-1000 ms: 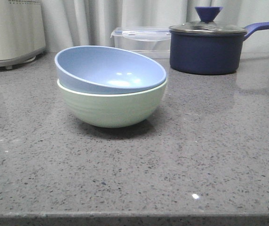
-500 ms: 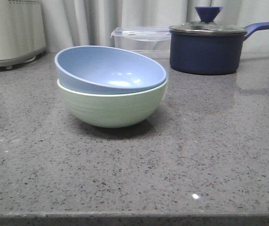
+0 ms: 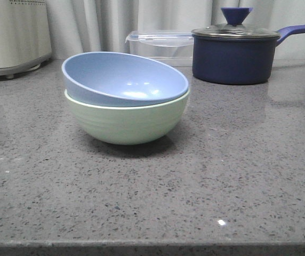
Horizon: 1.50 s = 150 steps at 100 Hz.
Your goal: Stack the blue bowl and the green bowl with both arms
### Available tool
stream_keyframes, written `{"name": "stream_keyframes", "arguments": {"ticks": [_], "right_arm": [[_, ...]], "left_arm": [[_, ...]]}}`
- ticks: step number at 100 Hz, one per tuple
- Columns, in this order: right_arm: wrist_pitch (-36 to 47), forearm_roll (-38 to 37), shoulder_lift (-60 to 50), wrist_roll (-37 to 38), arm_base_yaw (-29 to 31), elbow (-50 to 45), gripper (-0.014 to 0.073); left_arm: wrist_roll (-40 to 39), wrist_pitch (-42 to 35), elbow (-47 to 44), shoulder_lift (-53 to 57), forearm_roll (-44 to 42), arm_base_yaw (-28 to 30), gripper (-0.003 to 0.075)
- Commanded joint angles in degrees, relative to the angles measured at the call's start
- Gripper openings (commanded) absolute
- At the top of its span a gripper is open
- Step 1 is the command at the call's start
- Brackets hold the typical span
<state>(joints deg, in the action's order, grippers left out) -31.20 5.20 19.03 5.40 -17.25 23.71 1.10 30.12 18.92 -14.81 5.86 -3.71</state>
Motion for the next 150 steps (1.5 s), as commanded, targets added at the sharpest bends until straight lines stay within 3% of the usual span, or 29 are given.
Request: {"name": "stream_keyframes", "arguments": {"ticks": [1, 24, 52, 56, 150], "right_arm": [[4.3, -0.5, 0.3, -0.4, 0.3, 1.4, -0.0067], [4.3, -0.5, 0.3, -0.4, 0.3, 1.4, -0.0067], [4.3, -0.5, 0.3, -0.4, 0.3, 1.4, -0.0067], [4.3, -0.5, 0.3, -0.4, 0.3, 1.4, -0.0067], [4.1, -0.5, 0.3, -0.4, 0.3, 1.4, -0.0067]], "left_arm": [[-0.1, -6.9, -1.3, 1.6, -0.1, 0.2, -0.002], [-0.1, -19.2, -11.7, 8.5, -0.4, 0.4, -0.002], [-0.1, -24.3, -21.6, 16.7, -0.4, 0.4, -0.002], [-0.1, -21.8, -21.3, 17.2, -0.4, 0.4, -0.002], [-0.1, -22.0, -21.3, 17.1, -0.4, 0.4, -0.002]]}}
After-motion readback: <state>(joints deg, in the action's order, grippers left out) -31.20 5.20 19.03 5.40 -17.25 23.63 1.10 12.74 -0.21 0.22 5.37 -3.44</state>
